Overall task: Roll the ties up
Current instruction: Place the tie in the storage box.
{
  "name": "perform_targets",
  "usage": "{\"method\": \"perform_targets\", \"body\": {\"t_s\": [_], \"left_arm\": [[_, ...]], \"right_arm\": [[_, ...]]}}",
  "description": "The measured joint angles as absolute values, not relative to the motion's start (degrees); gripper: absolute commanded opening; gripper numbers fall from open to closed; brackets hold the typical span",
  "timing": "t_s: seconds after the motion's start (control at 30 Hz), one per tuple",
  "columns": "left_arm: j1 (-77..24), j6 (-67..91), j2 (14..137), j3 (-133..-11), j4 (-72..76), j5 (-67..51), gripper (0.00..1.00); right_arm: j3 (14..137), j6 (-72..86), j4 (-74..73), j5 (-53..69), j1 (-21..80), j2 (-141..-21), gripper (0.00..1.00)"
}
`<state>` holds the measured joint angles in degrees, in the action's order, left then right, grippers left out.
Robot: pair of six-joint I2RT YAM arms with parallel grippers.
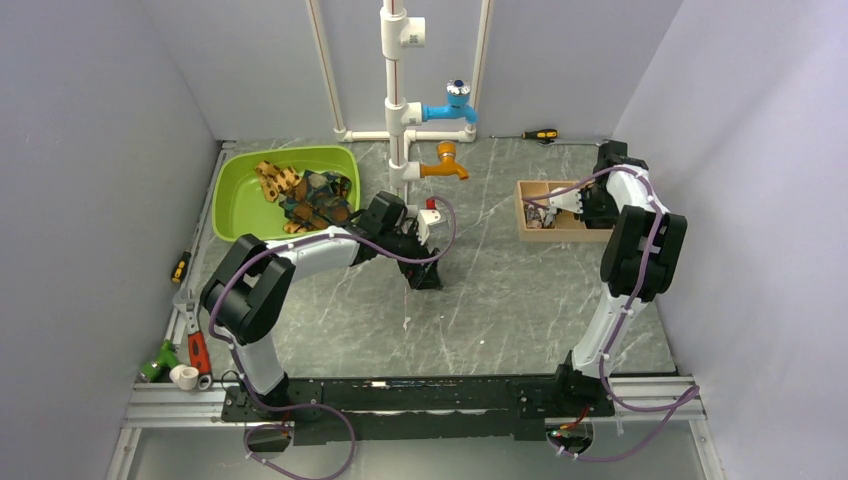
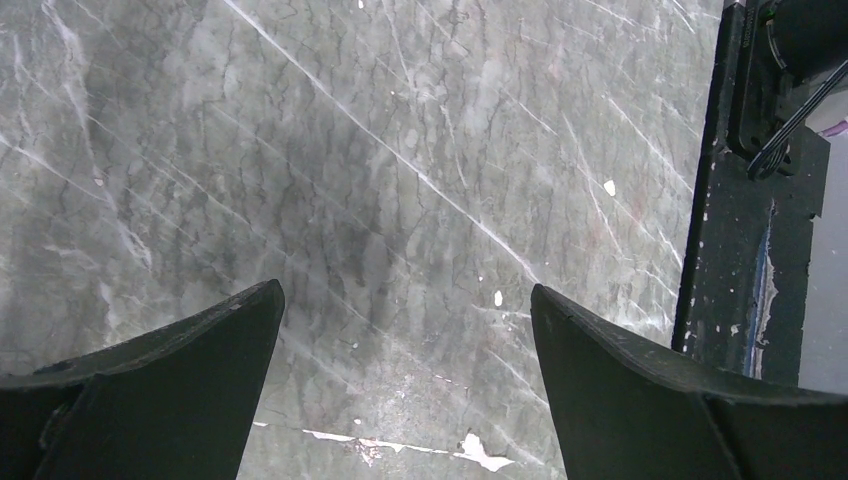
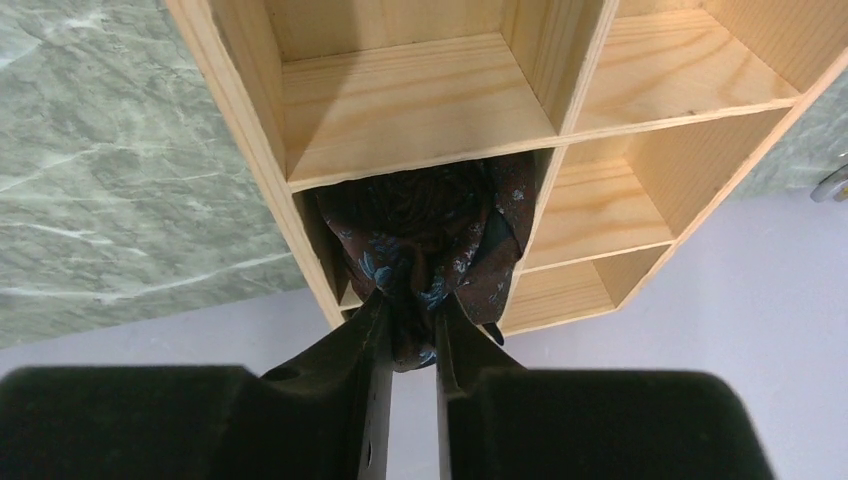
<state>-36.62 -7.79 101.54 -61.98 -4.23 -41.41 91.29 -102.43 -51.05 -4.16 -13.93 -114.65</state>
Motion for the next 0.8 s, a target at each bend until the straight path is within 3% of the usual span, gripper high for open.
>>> {"method": "perform_targets", "body": {"t_s": [0.07, 0.27, 0.47, 0.63, 0.8], "left_arm": [[-36.6, -7.8, 101.5, -62.1, -4.5, -41.6, 0.99], [-36.5, -8.3, 101.5, -62.6, -5.5, -41.7, 0.99], [-36.4, -10.1, 101.5, -62.7, -5.1, -41.5, 0.99], [-36.7, -12.3, 101.1, -62.0, -4.0, -39.2, 0.99], [-38.1, -15.5, 99.3, -61.1, -3.9, -34.8, 0.99]], "right_arm": [[91.2, -102.1, -50.8, -4.4, -13.9, -114.6, 0.38], [91.3, -101.8, -50.6, -4.4, -13.9, -114.5, 0.49], [91.8, -101.4, -51.0, -3.3, -14.0, -112.4, 0.66], [92.4, -100.4, -52.0, -1.7, -14.0, -108.3, 0.89], [92.7, -98.6, -53.1, 1.7, -13.9, -104.3, 0.99]]}}
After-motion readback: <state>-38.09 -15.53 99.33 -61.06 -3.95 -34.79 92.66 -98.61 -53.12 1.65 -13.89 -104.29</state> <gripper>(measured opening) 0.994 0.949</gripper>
